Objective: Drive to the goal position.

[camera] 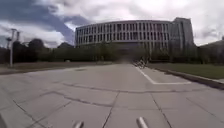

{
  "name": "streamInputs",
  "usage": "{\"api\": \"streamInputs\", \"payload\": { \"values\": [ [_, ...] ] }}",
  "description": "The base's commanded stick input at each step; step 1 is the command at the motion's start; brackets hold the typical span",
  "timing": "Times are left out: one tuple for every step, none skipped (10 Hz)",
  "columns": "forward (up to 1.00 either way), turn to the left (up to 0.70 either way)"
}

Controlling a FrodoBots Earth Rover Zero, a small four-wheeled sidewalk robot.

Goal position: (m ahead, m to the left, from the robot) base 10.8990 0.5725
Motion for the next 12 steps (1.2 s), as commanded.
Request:
{"api": "streamInputs", "payload": {
  "values": [
    [0.70,0.00],
    [0.70,0.00],
    [0.70,0.00],
    [0.70,0.00],
    [0.70,0.00],
    [0.70,0.00],
    [0.70,0.00],
    [0.70,0.00],
    [0.70,0.00],
    [0.70,0.00],
    [0.70,0.00],
    [0.70,0.00]
  ]
}}
